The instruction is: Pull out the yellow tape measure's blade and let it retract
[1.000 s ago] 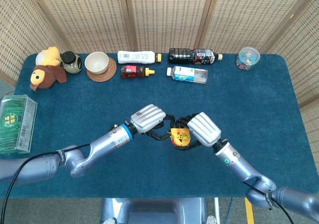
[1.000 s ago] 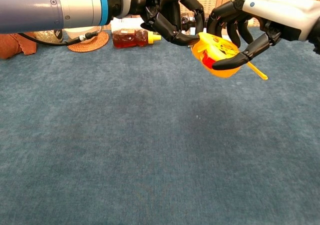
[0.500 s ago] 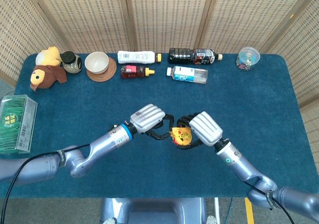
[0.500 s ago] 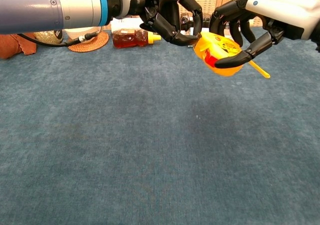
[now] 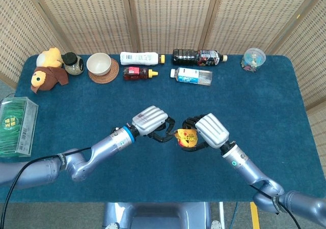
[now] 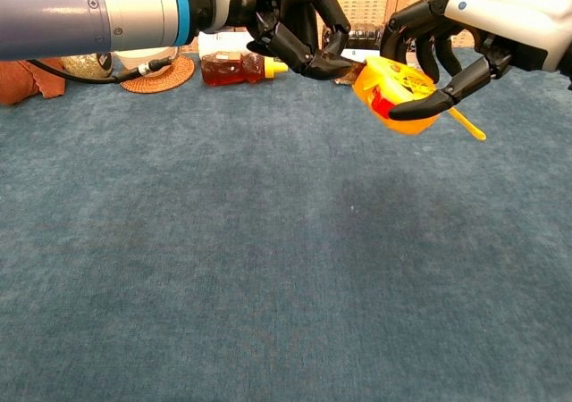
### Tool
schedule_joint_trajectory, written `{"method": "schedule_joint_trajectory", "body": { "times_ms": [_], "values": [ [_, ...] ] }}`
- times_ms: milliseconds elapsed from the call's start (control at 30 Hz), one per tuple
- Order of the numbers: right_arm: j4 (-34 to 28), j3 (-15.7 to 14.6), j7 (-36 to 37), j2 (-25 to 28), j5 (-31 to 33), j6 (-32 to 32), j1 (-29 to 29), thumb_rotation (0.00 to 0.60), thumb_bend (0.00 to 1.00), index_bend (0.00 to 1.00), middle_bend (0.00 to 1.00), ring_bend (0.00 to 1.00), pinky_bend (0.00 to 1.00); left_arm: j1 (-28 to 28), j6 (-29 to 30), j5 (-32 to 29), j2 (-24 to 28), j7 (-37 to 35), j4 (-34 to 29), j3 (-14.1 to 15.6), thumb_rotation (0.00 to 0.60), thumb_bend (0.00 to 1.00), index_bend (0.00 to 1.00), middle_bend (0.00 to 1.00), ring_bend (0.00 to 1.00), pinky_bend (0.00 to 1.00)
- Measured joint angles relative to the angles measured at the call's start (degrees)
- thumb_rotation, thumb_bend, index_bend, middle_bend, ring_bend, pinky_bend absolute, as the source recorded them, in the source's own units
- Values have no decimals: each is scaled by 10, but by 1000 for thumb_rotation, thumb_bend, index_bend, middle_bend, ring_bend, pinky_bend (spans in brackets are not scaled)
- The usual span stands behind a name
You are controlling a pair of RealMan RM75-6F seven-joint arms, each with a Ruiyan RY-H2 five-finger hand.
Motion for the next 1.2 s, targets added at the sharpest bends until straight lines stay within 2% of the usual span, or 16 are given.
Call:
{"method": "schedule_joint_trajectory", "body": {
  "times_ms": [300, 533, 767, 1200],
  "values": [
    [2, 0, 2, 0, 0, 2, -1, 384, 174, 579, 611, 625, 668, 1, 2, -5, -1, 3, 1, 1, 457, 375, 694, 1000, 1000, 901],
    [3, -1, 4, -1, 1, 4, -2, 384, 175, 579, 612, 626, 670, 2, 3, -8, -1, 4, 0, 1, 540, 398, 729, 1000, 1000, 901],
    [12, -2, 4, 0, 5, 3, -5, 388, 175, 579, 616, 630, 668, 6, 7, -12, 4, 5, -2, 1, 571, 403, 749, 1000, 1000, 901],
    [18, -21, -12, 23, -1, -13, -9, 389, 173, 580, 617, 629, 665, 26, 22, -10, 11, 1, -6, 12, 579, 402, 750, 1000, 1000, 901]
  ]
}}
